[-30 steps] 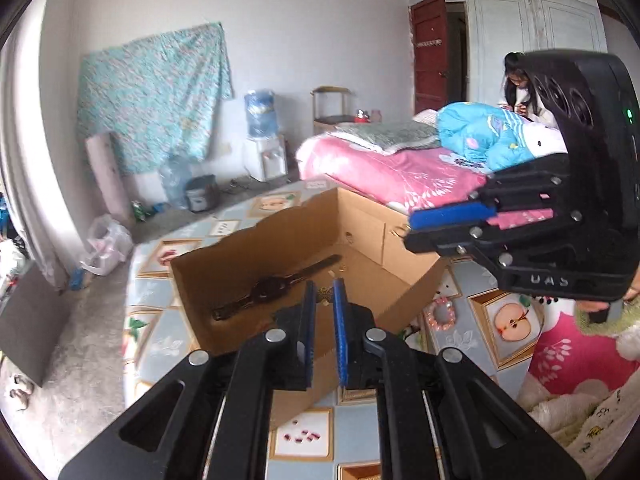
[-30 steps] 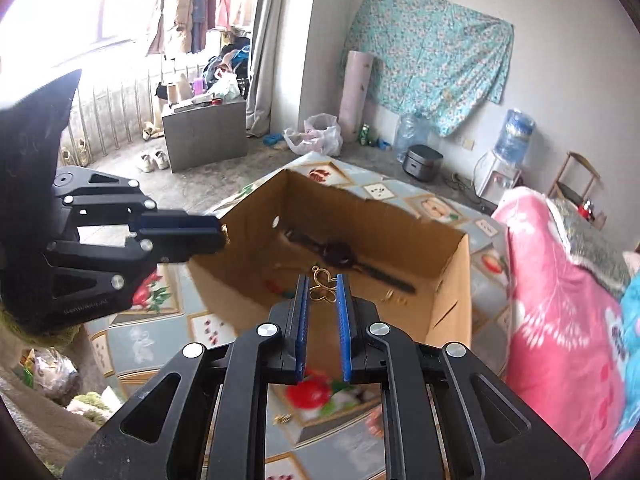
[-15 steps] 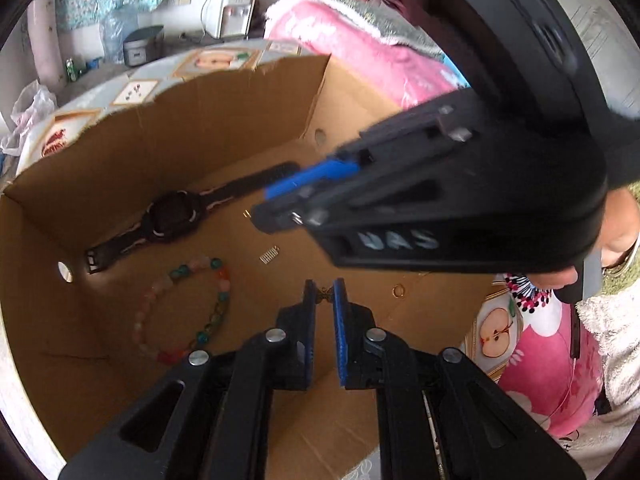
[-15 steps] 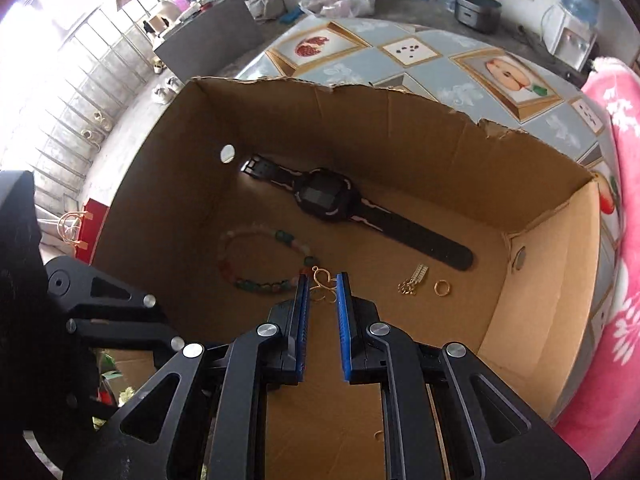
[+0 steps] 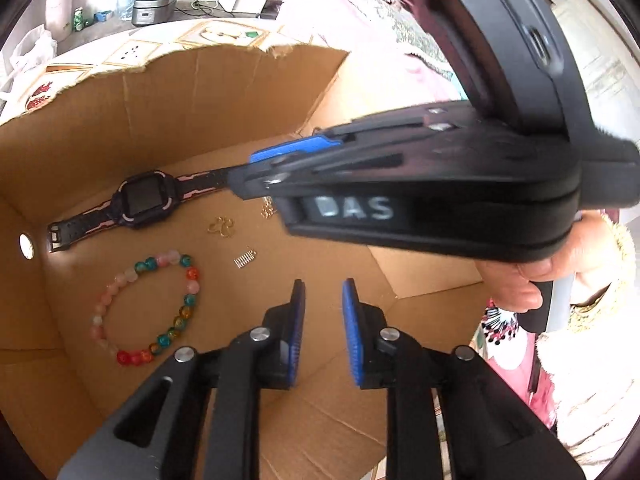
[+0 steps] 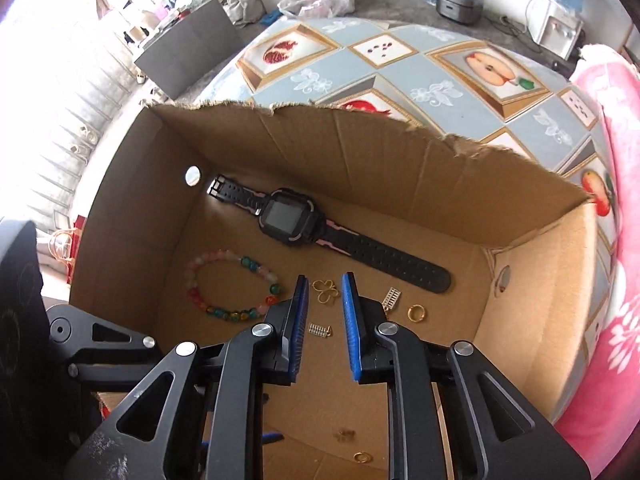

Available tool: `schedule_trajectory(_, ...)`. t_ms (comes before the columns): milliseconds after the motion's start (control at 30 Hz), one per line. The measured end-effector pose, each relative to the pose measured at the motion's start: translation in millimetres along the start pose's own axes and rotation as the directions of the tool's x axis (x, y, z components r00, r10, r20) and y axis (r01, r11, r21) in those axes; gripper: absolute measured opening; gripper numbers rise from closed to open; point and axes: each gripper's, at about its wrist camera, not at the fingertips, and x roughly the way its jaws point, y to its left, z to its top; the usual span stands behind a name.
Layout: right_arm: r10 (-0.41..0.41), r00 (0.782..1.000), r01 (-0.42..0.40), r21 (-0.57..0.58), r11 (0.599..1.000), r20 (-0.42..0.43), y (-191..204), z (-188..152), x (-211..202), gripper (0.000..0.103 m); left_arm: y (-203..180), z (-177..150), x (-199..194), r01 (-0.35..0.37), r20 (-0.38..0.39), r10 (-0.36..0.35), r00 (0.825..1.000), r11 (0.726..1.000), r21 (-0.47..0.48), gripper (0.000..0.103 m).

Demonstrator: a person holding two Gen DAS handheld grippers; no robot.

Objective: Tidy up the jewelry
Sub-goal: 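Open the right gripper to drop the keychain into the box, then withdraw both grippers from the box toward the orange bead bracelet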

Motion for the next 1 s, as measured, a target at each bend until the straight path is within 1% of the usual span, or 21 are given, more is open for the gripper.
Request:
schedule_trajectory(33,0.0,1.0,0.0,0.0,1.0,0.012,0,0,-4,0.018,0,0,-4,-0.001,0.011,0.002,1.0,1.0,-0.003,0.018)
schedule_trajectory(100,0.004,0.999,-0.004,0.002,1.0,0.046,1,-2,-16,0.021,0,-1,-15,-0.005,0.045,0.005,0.999,1.0,-0.005,0.018)
schedule_trajectory(167,0.001,0.996,0.0,-0.006,1.0,0.088,3,-6,-29,0.029,0,-2,-30,-0.013,0.082,0.013,0.997,1.0,0.002,0.018)
schedule_trajectory(233,0.0,0.99,0.002,-0.015,1.0,0.142,8,-13,-49,0.034,-2,-6,-48,-0.023,0.123,0.021,0.992,1.0,0.015,0.019)
schedule_trajectory(300,0.007,0.98,-0.002,-0.022,1.0,0.198,12,-23,-71,0.042,-3,-12,-69,-0.028,0.171,0.023,0.985,0.999,0.029,0.023)
schedule_trajectory(333,0.01,0.973,-0.004,-0.025,1.0,0.23,15,-29,-83,0.044,-5,-19,-81,-0.033,0.203,0.025,0.979,0.999,0.035,0.026)
schedule_trajectory(400,0.02,0.955,-0.011,-0.034,0.999,0.296,20,-44,-107,0.05,-13,-38,-106,-0.047,0.264,0.031,0.964,0.998,0.053,0.031)
schedule_trajectory(467,0.038,0.932,-0.025,-0.039,0.999,0.36,25,-64,-132,0.053,-17,-54,-129,-0.06,0.327,0.032,0.945,0.995,0.077,0.044)
schedule_trajectory(500,0.051,0.917,-0.038,-0.04,0.998,0.397,29,-78,-144,0.056,-20,-66,-141,-0.075,0.365,0.039,0.93,0.993,0.087,0.047)
schedule_trajectory(533,0.069,0.901,-0.056,-0.043,0.997,0.427,32,-92,-155,0.056,-21,-75,-153,-0.085,0.39,0.041,0.92,0.992,0.096,0.053)
schedule_trajectory(567,0.082,0.889,-0.071,-0.043,0.997,0.45,34,-103,-164,0.057,-24,-90,-162,-0.101,0.413,0.046,0.91,0.989,0.112,0.059)
schedule_trajectory(600,0.103,0.874,-0.092,-0.046,0.995,0.475,35,-119,-174,0.058,-24,-100,-166,-0.114,0.425,0.052,0.904,0.986,0.12,0.061)
schedule_trajectory(633,0.12,0.862,-0.11,-0.05,0.993,0.492,37,-134,-179,0.059,-25,-114,-170,-0.121,0.434,0.055,0.899,0.984,0.127,0.067)
schedule_trajectory(667,0.13,0.855,-0.122,-0.048,0.991,0.503,38,-144,-182,0.06,-27,-122,-172,-0.122,0.432,0.054,0.9,0.984,0.131,0.072)
schedule_trajectory(767,0.156,0.838,-0.175,-0.013,0.985,0.523,41,-184,-178,0.062,-25,-154,-168,-0.128,0.415,0.067,0.907,0.985,0.119,0.081)
schedule_trajectory(833,0.162,0.842,-0.207,0.03,0.978,0.514,42,-201,-159,0.062,-21,-172,-152,-0.129,0.383,0.084,0.92,0.987,0.094,0.084)
schedule_trajectory(867,0.159,0.848,-0.216,0.057,0.975,0.505,41,-211,-148,0.062,-19,-179,-139,-0.136,0.355,0.098,0.93,0.987,0.083,0.085)
schedule_trajectory(933,0.132,0.873,-0.217,0.131,0.968,0.469,40,-230,-118,0.062,-14,-189,-114,-0.163,0.302,0.138,0.943,0.985,0.058,0.085)
schedule_trajectory(967,0.126,0.884,-0.22,0.162,0.962,0.45,41,-237,-106,0.062,-11,-192,-98,-0.182,0.262,0.166,0.951,0.982,0.04,0.085)
schedule_trajectory(1000,0.113,0.901,-0.212,0.197,0.957,0.419,41,-243,-89,0.062,-6,-191,-83,-0.201,0.232,0.189,0.954,0.979,0.029,0.085)
